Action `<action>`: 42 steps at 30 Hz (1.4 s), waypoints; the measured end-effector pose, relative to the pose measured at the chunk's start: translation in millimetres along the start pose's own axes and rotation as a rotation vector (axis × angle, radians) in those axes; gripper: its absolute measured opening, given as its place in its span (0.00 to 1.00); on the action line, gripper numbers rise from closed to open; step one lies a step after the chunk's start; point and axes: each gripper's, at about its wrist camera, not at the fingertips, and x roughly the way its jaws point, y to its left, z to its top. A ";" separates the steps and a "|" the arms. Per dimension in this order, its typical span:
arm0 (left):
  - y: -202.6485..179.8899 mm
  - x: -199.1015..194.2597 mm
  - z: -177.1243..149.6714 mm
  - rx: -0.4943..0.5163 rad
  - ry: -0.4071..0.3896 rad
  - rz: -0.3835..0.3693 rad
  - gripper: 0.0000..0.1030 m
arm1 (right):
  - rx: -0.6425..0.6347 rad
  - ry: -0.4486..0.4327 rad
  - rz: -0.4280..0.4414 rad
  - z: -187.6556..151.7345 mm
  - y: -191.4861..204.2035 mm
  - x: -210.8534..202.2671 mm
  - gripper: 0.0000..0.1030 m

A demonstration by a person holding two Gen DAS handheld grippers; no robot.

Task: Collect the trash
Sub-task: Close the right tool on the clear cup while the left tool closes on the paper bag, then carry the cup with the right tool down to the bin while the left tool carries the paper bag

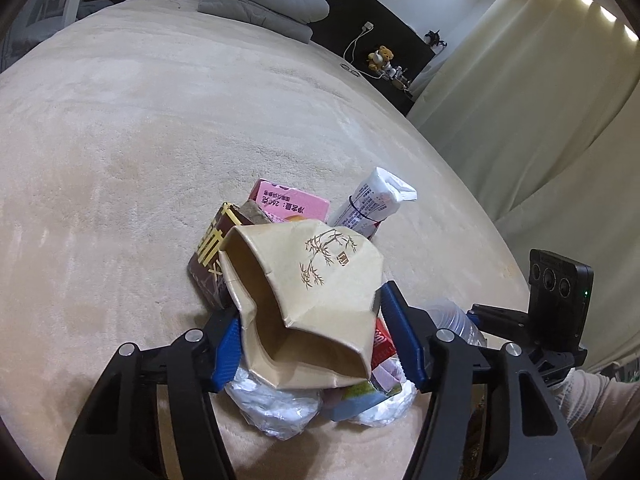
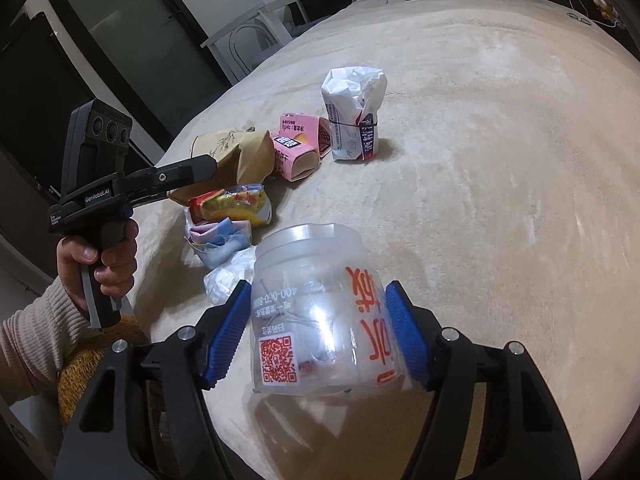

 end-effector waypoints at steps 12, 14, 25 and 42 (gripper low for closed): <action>-14.8 -19.6 -7.8 0.086 -0.080 0.015 0.43 | -0.007 -0.070 -0.021 -1.4 2.8 -16.2 0.65; -19.8 -22.4 -8.5 0.106 -0.097 0.015 0.43 | -0.011 -0.080 -0.025 -2.4 4.8 -18.7 0.65; -50.5 -45.0 -18.5 0.193 -0.182 0.028 0.42 | 0.010 -0.158 -0.058 -11.1 11.6 -43.2 0.65; -85.2 -110.9 -83.5 0.212 -0.355 -0.042 0.42 | -0.028 -0.330 -0.084 -78.3 63.1 -107.5 0.65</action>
